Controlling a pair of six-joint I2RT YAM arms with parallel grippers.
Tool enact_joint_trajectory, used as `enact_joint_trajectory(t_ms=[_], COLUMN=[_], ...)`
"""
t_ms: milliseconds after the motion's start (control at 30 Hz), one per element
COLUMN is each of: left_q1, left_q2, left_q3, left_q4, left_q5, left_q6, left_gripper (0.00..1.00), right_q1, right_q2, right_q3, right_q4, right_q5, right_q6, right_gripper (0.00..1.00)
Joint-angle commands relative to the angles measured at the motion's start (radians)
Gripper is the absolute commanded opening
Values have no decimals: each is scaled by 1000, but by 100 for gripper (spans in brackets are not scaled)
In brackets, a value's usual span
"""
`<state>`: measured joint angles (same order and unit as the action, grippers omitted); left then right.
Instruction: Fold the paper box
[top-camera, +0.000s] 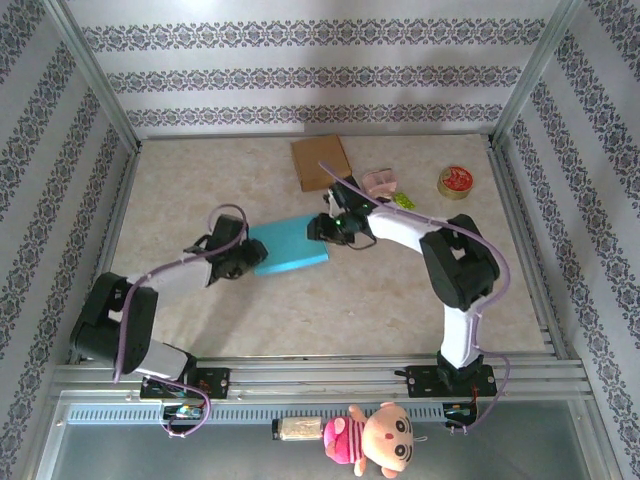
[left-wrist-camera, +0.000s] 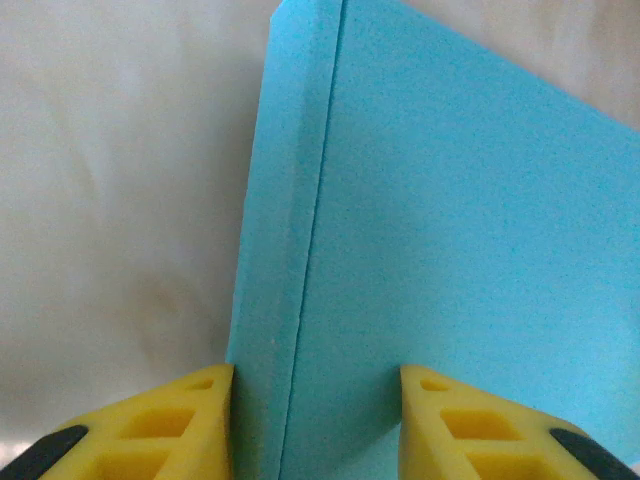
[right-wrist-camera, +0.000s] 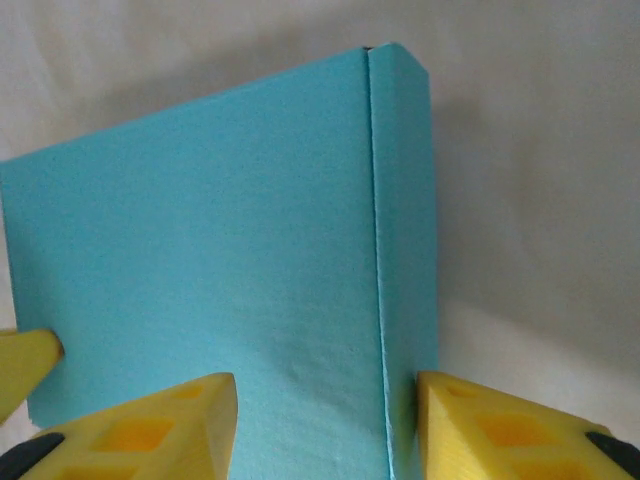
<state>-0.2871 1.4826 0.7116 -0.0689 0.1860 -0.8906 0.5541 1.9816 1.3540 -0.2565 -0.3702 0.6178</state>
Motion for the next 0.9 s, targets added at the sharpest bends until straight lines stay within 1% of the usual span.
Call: enact_joint_trajectory(t_ms=[0, 67, 200, 267, 367, 433, 500, 600, 733, 867], left_q1=[81, 137, 232, 275, 312, 328, 337, 345, 357, 371], left_q2=[87, 156, 312, 388, 486, 548, 599, 650, 716, 745], left_q3=[136, 215, 368, 468, 592, 668, 738, 820, 909, 924], left_q4=[41, 35, 51, 22, -1, -17, -39, -71, -123, -165], left_q5=[66, 71, 121, 135, 152, 180, 179, 162, 157, 134], left_q6=[154, 193, 240, 270, 298, 310, 335, 383, 418, 417], left_gripper=[38, 37, 36, 35, 35, 35, 36, 38, 43, 48], right_q1=[54, 57, 64, 65, 64, 65, 68, 76, 82, 82], right_q2=[107, 199, 373, 466, 615, 709, 794, 851, 858, 835], right_q3=[193, 331, 598, 735, 947, 1099, 1243, 1325, 1316, 1287], right_q4=[98, 101, 94, 95, 96, 64, 24, 36, 42, 11], right_q5=[-36, -29, 9, 20, 15, 25, 37, 68, 112, 116], right_q6=[33, 52, 52, 62, 98, 116, 120, 112, 89, 83], right_gripper=[49, 49, 50, 50, 51, 52, 52, 53, 58, 65])
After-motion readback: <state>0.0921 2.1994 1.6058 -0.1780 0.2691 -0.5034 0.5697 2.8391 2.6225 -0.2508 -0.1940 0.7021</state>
